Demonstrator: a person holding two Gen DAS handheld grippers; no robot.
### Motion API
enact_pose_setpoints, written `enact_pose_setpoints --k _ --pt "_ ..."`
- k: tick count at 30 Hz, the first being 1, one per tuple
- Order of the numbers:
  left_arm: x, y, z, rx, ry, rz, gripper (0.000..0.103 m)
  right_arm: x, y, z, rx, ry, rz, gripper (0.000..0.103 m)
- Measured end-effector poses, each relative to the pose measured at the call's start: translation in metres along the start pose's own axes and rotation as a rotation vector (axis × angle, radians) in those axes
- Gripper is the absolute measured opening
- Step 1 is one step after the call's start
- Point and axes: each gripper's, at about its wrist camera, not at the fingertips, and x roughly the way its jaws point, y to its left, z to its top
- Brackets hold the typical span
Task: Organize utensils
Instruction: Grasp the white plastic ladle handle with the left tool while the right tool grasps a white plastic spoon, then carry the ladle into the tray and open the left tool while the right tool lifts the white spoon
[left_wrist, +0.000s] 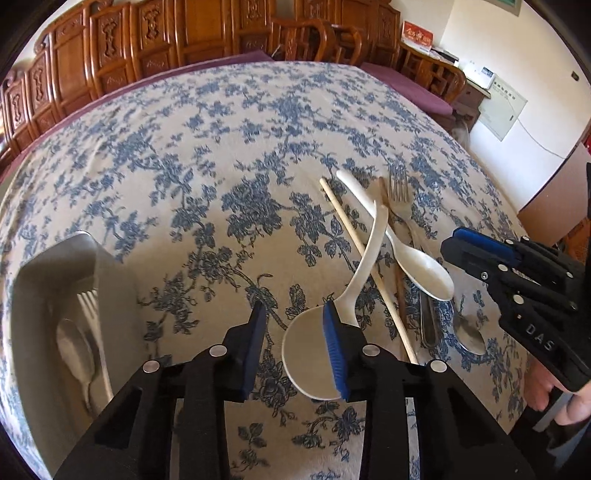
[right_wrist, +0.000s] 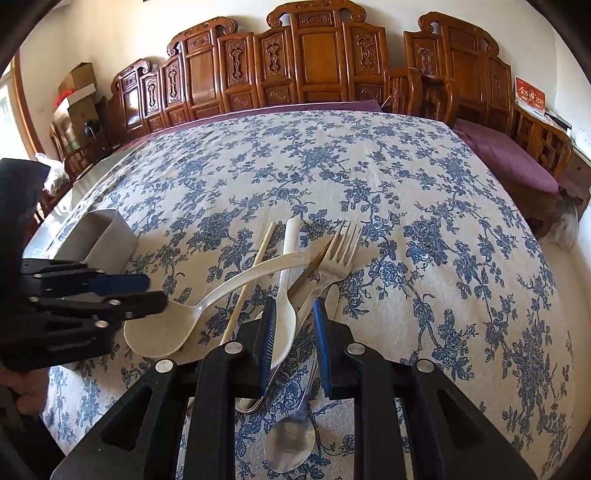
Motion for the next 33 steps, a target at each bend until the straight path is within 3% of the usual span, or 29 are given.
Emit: enact_pose_setpoints --k 6,14,22,24,33 --pt "0.007 0.0 -0.004 -0.002 0.027 -0.008 0.013 0.005 0.005 0.001 -0.006 0.009 0.009 0.022" --pt "-0.003 0.003 -0.009 -0.006 0.001 -0.046 0.003 0.01 0.014 -0.001 -0.036 0.022 0.007 0.022" --pt "-0.033 0.008 -0.011 -0.008 -0.084 -0.021 0.003 0.017 0.02 -0.004 -0.065 0.05 0.0 0.023" --pt "-0.041 0.008 -0.013 0.0 -0.105 -0.005 0.003 0.019 0.022 -0.005 -0.071 0.057 0.004 0.037" --pt "-0.053 0.007 -0.014 0.009 -0.137 -0.009 0.003 0.03 0.02 -0.009 -0.09 0.087 -0.045 0.039"
